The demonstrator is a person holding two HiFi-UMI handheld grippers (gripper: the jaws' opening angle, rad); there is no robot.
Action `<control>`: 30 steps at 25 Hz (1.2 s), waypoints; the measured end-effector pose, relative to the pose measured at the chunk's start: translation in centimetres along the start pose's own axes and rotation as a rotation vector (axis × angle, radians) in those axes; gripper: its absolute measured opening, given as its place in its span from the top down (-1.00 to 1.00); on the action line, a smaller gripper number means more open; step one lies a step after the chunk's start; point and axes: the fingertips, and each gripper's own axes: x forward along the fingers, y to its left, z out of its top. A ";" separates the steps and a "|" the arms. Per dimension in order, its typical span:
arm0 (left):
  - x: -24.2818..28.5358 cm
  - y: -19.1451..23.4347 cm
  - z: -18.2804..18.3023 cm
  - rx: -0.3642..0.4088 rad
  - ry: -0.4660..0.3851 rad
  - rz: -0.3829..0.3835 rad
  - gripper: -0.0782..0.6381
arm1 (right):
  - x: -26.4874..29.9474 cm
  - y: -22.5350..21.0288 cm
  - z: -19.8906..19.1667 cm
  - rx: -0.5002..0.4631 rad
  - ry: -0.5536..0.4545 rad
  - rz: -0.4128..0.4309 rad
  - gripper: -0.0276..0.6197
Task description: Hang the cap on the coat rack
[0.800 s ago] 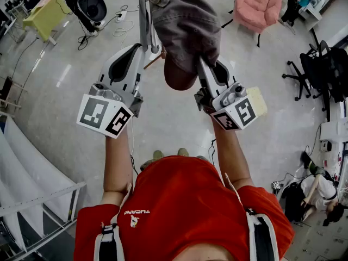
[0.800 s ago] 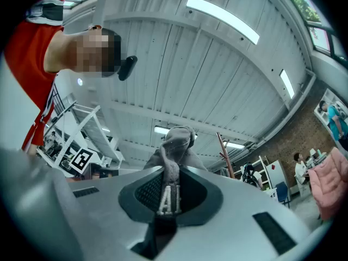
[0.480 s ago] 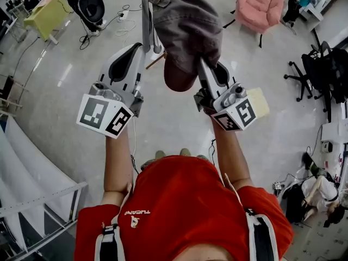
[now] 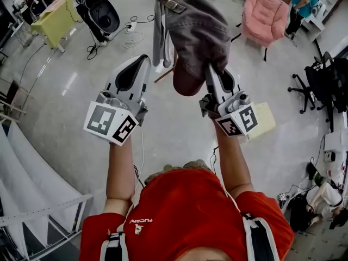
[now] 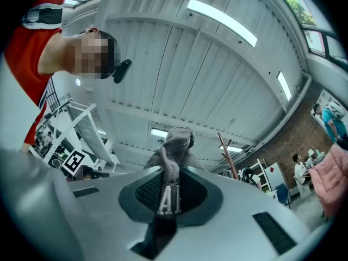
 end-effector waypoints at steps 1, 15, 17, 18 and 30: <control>-0.1 0.8 0.0 0.002 0.005 -0.002 0.76 | 0.7 -0.1 -0.3 -0.005 0.002 -0.009 0.76; 2.7 10.5 -1.2 -0.031 0.033 0.003 0.76 | 10.4 -5.1 -2.9 -0.078 -0.022 -0.071 0.76; 4.0 12.0 -1.9 -0.024 0.036 -0.006 0.76 | 11.8 -6.5 -3.7 -0.089 -0.036 -0.077 0.76; 4.7 12.8 -2.2 -0.020 0.039 -0.010 0.76 | 12.5 -7.4 -4.1 -0.094 -0.044 -0.081 0.76; 17.9 24.1 -2.8 -0.003 0.028 -0.064 0.76 | 24.9 -20.3 -5.0 -0.199 -0.123 -0.151 0.76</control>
